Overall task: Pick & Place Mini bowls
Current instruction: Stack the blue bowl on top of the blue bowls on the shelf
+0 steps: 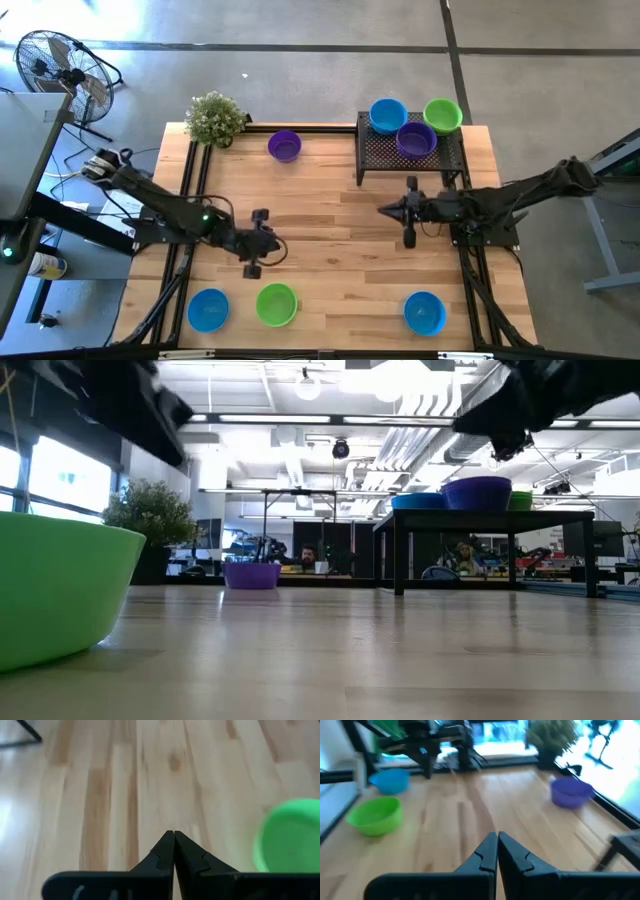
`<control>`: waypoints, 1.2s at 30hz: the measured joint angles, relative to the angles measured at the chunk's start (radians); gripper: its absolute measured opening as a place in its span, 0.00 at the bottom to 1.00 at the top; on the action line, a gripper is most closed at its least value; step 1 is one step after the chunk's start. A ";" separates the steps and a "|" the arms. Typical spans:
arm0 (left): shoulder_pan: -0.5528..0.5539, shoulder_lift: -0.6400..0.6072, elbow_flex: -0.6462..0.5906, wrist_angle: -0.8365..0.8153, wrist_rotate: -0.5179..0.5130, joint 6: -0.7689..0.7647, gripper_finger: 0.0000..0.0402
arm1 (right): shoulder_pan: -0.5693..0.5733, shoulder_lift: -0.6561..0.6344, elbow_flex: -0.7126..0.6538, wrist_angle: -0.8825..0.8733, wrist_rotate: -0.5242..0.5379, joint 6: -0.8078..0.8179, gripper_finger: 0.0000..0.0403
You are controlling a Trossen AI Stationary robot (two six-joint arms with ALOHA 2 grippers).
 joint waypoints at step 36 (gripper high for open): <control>-0.301 0.159 0.117 -0.574 0.481 -0.630 0.35 | 0.127 0.026 -0.190 0.417 0.007 -0.167 0.00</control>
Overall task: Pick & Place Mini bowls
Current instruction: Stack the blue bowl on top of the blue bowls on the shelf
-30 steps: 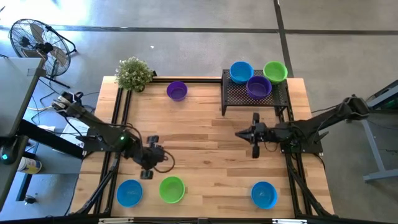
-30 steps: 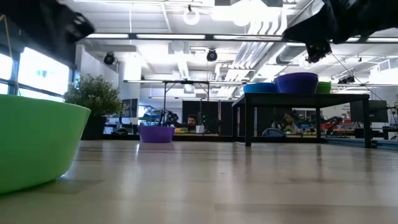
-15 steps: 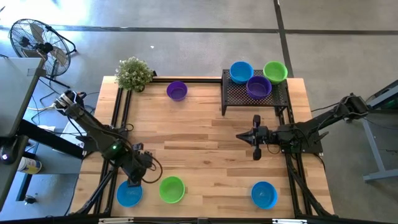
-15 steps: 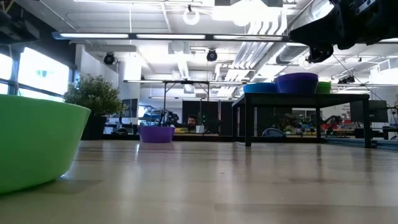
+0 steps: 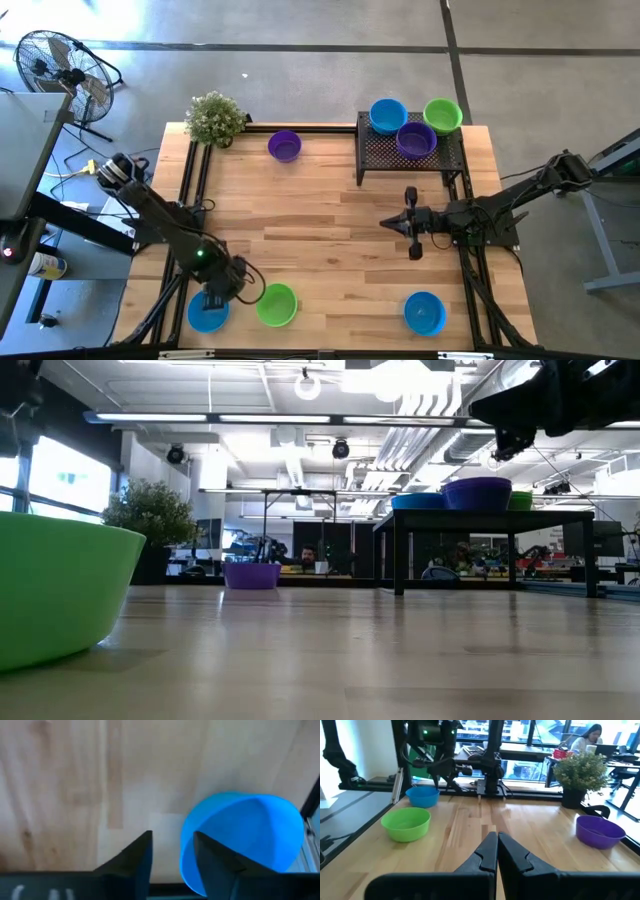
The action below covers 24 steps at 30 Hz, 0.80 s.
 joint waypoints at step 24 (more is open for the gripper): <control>-0.009 0.128 0.043 -0.073 -0.001 -0.121 0.03 | -0.042 0.000 0.001 0.013 -0.028 -0.248 0.00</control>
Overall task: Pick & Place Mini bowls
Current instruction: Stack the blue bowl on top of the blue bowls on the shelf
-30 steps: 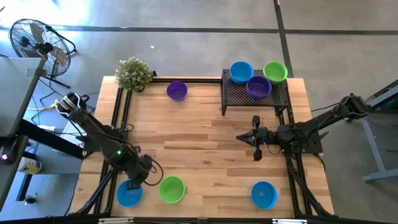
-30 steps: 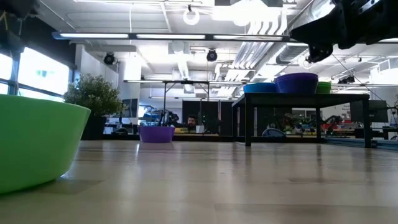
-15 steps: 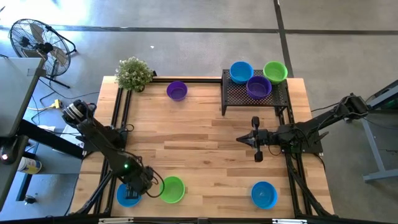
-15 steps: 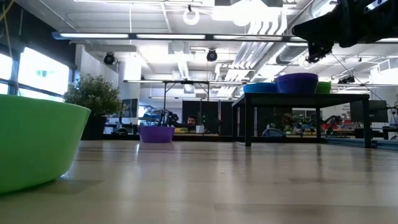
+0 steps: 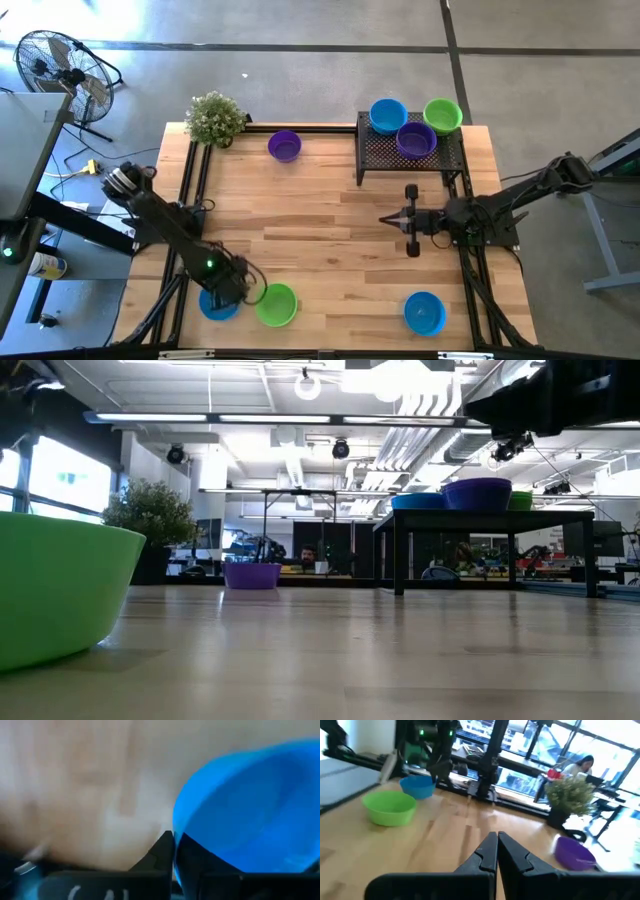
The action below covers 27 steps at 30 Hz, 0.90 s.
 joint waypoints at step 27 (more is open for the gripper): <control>0.939 0.090 0.072 0.758 -0.044 0.550 0.00 | -0.198 0.002 0.000 -0.017 0.026 -0.011 0.00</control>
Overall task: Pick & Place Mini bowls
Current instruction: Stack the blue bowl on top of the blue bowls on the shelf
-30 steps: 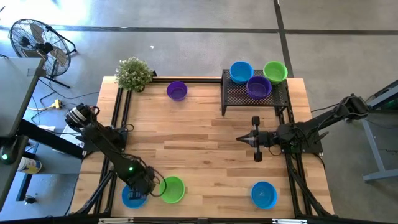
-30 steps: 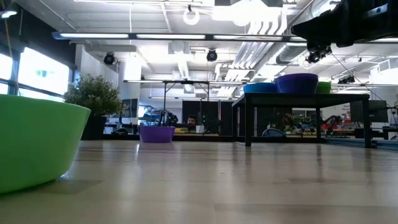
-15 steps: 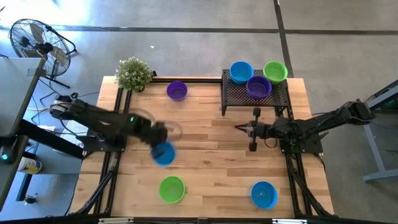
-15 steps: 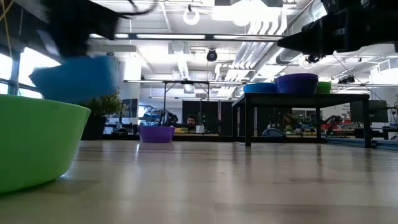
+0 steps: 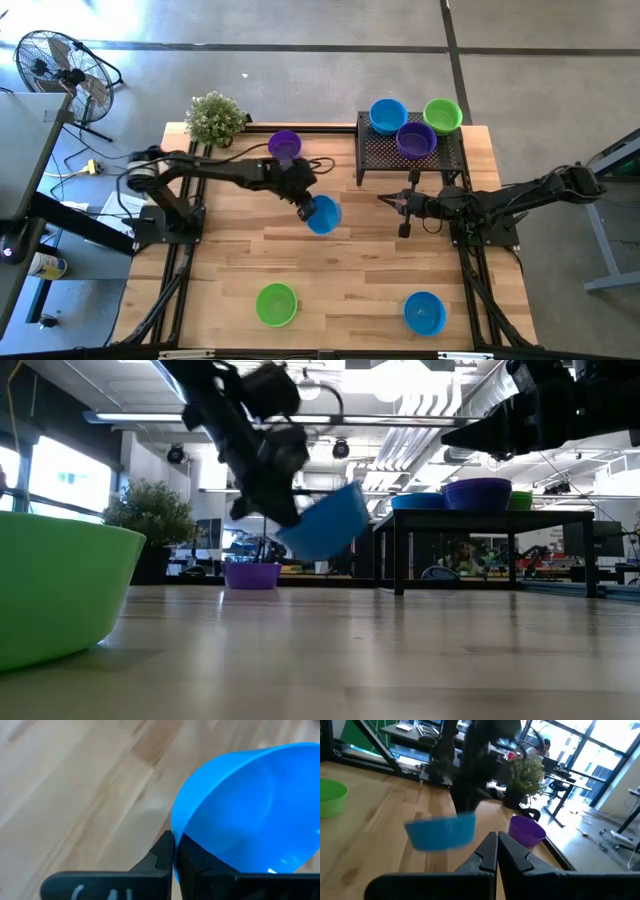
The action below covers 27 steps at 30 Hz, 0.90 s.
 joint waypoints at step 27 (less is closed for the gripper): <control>0.002 0.299 0.263 -0.069 0.057 0.239 0.13 | 0.003 0.086 0.000 0.005 0.061 0.141 0.00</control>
